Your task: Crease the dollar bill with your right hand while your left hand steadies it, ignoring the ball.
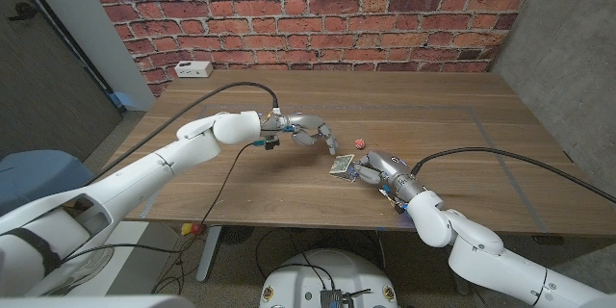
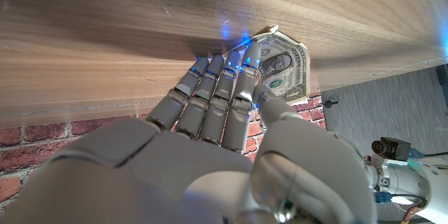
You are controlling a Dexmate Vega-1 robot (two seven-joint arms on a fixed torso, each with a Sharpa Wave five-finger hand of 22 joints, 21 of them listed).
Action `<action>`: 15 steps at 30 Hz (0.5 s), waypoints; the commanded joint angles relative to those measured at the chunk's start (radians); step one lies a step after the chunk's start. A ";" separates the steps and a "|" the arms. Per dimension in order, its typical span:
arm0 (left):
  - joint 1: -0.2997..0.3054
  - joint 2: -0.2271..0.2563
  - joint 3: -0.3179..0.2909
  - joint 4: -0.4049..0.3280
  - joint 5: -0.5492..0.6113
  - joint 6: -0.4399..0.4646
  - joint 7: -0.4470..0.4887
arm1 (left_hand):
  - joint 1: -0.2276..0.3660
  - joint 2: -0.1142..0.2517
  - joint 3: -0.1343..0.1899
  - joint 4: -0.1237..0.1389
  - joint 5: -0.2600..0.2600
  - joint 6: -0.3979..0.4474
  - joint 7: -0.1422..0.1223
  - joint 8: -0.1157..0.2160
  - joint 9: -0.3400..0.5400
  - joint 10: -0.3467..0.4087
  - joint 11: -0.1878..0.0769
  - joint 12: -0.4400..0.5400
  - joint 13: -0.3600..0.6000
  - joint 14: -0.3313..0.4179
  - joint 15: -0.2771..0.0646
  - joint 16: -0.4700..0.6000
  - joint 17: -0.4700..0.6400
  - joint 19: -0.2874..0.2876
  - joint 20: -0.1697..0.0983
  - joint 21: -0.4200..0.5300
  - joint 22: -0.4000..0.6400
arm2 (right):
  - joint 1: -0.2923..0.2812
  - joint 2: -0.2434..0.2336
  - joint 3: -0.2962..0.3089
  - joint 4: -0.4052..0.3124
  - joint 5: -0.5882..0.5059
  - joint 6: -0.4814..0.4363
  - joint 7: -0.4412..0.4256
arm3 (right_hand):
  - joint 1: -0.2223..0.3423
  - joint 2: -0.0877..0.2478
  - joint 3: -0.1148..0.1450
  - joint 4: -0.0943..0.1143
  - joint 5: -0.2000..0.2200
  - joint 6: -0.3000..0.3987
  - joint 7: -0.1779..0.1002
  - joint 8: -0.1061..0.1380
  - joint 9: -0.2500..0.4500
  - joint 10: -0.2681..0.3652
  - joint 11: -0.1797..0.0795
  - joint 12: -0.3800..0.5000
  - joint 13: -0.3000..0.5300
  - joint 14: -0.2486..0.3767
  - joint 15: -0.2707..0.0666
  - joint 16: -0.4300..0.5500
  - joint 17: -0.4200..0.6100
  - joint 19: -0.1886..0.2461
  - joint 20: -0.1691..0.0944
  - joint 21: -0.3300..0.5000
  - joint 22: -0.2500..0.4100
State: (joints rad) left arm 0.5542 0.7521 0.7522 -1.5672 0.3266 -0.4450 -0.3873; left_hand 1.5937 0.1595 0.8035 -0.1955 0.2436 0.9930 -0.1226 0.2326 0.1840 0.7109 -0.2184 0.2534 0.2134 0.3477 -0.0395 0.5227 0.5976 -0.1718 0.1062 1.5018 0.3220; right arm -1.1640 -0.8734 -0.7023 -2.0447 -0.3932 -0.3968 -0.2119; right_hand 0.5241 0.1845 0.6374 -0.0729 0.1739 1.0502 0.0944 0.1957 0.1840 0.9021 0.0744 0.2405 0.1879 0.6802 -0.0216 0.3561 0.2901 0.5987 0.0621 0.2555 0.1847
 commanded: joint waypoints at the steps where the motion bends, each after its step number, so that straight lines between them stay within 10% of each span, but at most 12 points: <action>1: 0.005 0.017 0.018 -0.090 0.236 -0.011 0.052 | 0.020 -0.002 -0.008 0.001 -0.006 -0.003 0.012 -0.011 0.002 -0.005 0.000 -0.008 -0.001 -0.010 -0.112 0.006 0.006 -0.161 -0.005 0.004 -0.005 | 0.013 0.003 -0.002 0.043 0.009 0.009 0.024 | 0.011 0.003 -0.004 0.001 -0.002 0.003 0.004 0.000 0.001 0.073 0.077 -0.003 0.002 0.013 0.009 0.003 0.003 0.007 0.008 0.003 0.002; 15: -0.010 -0.005 0.047 -0.096 0.340 0.043 0.013 | 0.010 0.005 -0.037 0.015 -0.007 -0.098 0.010 -0.057 0.003 -0.070 0.007 -0.038 -0.002 -0.029 -0.101 -0.012 0.012 -0.181 0.003 0.007 -0.044 | 0.011 -0.014 0.013 0.032 0.012 0.017 0.016 | 0.013 0.002 -0.003 0.000 -0.001 0.002 0.005 -0.001 0.001 0.074 0.081 -0.006 0.002 0.015 0.009 0.000 0.003 0.007 0.008 0.003 0.002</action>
State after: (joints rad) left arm 0.5554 0.7609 0.7768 -1.6538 0.5728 -0.4334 -0.3579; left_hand 1.6030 0.1581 0.7736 -0.1806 0.2358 0.9160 -0.1119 0.1801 0.1839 0.6614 -0.2130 0.2253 0.2089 0.3248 -0.0419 0.5168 0.6050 -0.1717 0.1034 1.5023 0.2847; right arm -1.1508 -0.8720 -0.7028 -2.0215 -0.3855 -0.3882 -0.2119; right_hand 0.5241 0.1845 0.6374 -0.0729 0.1739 1.0510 0.0944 0.1957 0.1838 0.8890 0.0553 0.2309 0.1889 0.6727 -0.0293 0.3520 0.2946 0.6004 0.0604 0.2521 0.1837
